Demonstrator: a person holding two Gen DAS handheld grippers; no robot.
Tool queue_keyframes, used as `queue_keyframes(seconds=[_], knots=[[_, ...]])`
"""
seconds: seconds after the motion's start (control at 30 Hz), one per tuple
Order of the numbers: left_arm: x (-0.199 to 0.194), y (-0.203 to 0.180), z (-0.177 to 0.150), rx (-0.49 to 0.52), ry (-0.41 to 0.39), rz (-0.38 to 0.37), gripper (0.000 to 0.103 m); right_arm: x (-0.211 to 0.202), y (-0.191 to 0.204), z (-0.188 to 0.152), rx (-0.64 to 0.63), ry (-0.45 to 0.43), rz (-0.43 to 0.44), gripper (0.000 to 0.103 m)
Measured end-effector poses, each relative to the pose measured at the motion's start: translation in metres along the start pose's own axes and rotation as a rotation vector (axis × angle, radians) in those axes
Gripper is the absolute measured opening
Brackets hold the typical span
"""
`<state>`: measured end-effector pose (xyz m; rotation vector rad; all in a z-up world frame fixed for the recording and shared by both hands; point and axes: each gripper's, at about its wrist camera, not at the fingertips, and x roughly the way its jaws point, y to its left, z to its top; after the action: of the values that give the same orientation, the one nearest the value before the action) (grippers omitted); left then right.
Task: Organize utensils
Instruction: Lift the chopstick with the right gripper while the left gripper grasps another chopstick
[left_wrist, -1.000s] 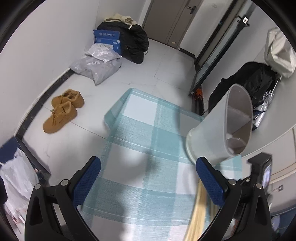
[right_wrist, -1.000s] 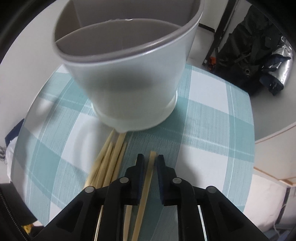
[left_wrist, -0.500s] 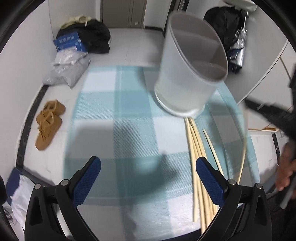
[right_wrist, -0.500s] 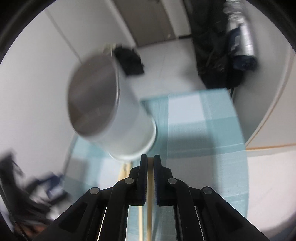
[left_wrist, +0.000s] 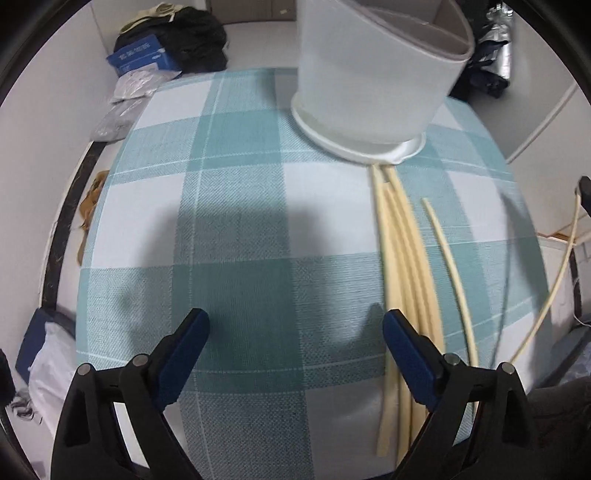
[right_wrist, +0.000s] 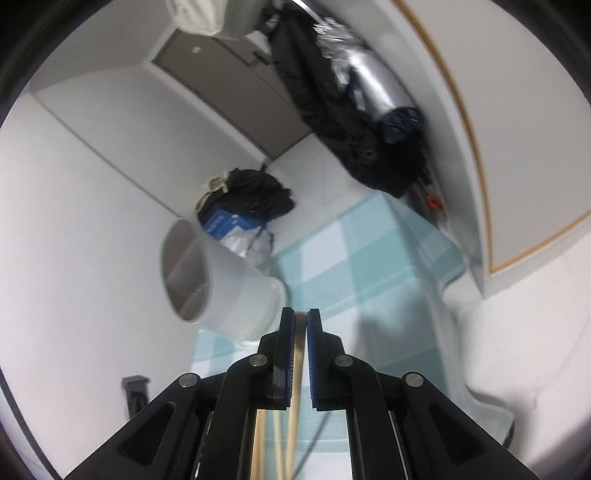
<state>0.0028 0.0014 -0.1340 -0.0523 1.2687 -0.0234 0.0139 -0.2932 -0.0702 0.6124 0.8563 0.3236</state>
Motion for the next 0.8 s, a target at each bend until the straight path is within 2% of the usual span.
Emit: queue_keyframes(seconds=[0.1, 0.2, 0.37, 0.53, 0.63, 0.7, 0.8], knots=[[-0.008, 0.001, 0.003, 0.007, -0.002, -0.024, 0.092, 0.004, -0.007, -0.001, 0.024, 0.009, 0.016, 0.006], [-0.017, 0.000, 0.005, 0.005, -0.023, -0.055, 0.092, 0.013, -0.003, 0.001, -0.012, 0.017, 0.032, 0.006], [-0.019, -0.004, 0.019, 0.028, -0.038, -0.005, 0.092, 0.026, -0.003, -0.002, -0.031, 0.028, 0.050, 0.006], [0.006, -0.012, 0.022, 0.026, -0.009, 0.036, 0.093, 0.033, -0.006, 0.000, -0.038, 0.029, 0.061, 0.006], [0.007, -0.003, 0.023, -0.018, 0.001, 0.011, 0.093, 0.033, -0.007, 0.001, -0.037, 0.036, 0.062, 0.006], [0.009, 0.001, 0.025, -0.014, 0.008, 0.053, 0.093, 0.034, -0.008, 0.000, -0.038, 0.037, 0.062, 0.006], [0.012, 0.001, 0.028, -0.008, 0.022, 0.045, 0.092, 0.034, -0.006, 0.001, -0.043, 0.040, 0.064, 0.006]])
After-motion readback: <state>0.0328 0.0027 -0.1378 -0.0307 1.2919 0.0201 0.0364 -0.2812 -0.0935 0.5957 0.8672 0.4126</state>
